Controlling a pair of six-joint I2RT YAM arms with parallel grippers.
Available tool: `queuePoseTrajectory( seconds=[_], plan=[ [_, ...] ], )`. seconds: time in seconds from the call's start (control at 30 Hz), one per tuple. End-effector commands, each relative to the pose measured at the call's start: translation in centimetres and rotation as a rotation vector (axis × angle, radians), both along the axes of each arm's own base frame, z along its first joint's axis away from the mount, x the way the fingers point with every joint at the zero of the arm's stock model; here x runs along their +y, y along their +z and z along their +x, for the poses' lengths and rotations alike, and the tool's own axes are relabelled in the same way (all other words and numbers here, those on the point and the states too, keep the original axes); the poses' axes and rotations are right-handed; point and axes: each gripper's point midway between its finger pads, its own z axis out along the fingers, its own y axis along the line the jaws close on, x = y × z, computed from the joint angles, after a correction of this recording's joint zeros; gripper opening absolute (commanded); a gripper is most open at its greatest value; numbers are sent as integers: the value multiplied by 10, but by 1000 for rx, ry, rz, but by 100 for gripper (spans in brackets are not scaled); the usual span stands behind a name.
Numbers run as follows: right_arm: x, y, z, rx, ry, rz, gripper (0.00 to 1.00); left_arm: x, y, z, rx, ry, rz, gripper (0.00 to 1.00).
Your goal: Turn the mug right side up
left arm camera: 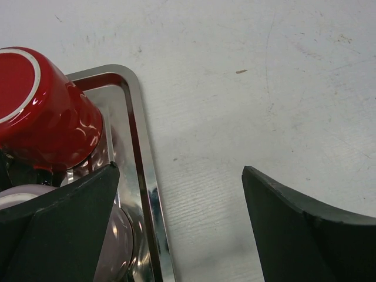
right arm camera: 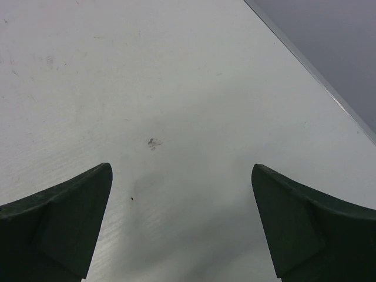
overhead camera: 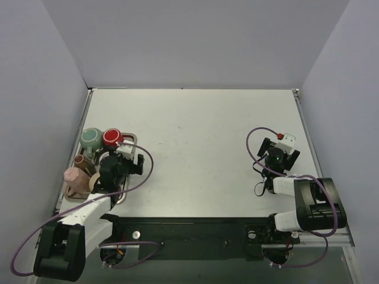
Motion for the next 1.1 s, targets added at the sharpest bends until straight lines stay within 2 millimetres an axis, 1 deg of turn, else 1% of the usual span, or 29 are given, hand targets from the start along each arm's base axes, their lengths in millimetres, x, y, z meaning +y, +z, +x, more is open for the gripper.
queuePoseTrajectory(
  seconds=[0.0,0.03,0.07,0.1,0.13,0.17,0.2,0.23,0.27,0.3,0.33,0.37,0.4,0.43,0.47,0.5,0.53,0.57,0.6,0.63,0.7,0.77,0.8,0.83,0.87,0.9,0.93,1.0,1.07],
  plan=[
    [2,18,8,-70,4,0,99,-9,24,5,-56,-60,-3,97],
    [2,24,8,-80,7,-4,99,-14,34,8,-76,-107,28,97],
    [5,33,7,-87,15,-11,99,-15,26,3,-24,-132,48,97],
    [9,35,5,-73,27,-31,99,-22,45,8,-60,-207,107,97],
    [13,44,2,-72,38,-36,99,-23,52,8,-24,-272,196,97],
    [19,41,-3,-27,62,-45,99,-28,29,-15,127,-359,213,97],
    [23,59,-1,-68,73,-32,99,-35,60,-8,66,-472,309,97],
    [34,52,-3,-29,127,7,100,-33,45,-36,218,-553,339,97],
    [43,73,3,-79,169,30,99,-33,73,-27,166,-629,440,97],
    [62,71,3,-45,272,64,99,-27,60,-55,299,-697,472,97],
    [73,88,6,-76,326,77,99,-21,78,-50,285,-745,575,97],
    [91,87,4,-45,406,85,99,-12,70,-72,388,-800,611,97],
    [99,101,6,-71,443,85,99,-1,77,-70,397,-853,736,97],
    [116,104,4,-59,514,89,99,7,71,-86,474,-901,771,97],
    [125,108,3,-60,554,87,99,17,71,-87,480,-949,891,97],
    [139,110,1,-50,617,92,99,21,69,-95,503,-978,935,96],
    [147,111,0,-45,659,99,99,28,62,-99,524,-1021,1038,94],
    [152,112,-2,-38,679,102,99,32,60,-104,528,-1047,1092,93],
    [155,113,-2,-36,690,108,99,36,50,-111,545,-1104,1176,92],
    [156,111,-3,-27,693,109,99,37,49,-111,524,-1116,1224,91],
    [158,111,-4,-22,696,113,99,40,32,-121,566,-1218,1263,87],
    [157,109,-7,-21,695,110,99,45,23,-120,593,-1248,1296,84],
    [156,108,-7,-22,693,108,99,51,22,-115,603,-1235,1348,80],
    [156,109,-7,-32,692,110,99,53,17,-108,572,-1270,1413,76],
    [157,109,-7,-37,694,114,99,58,19,-98,560,-1242,1481,74],
    [156,108,-8,-40,693,114,99,62,16,-95,569,-1254,1519,73],
    [158,109,-8,-51,699,118,99,58,16,-86,538,-1235,1523,73],
    [158,109,-8,-58,698,120,99,44,15,-76,480,-1225,1468,71],
    [157,106,-8,-58,695,115,98,37,14,-69,450,-1224,1458,66]
  ],
)
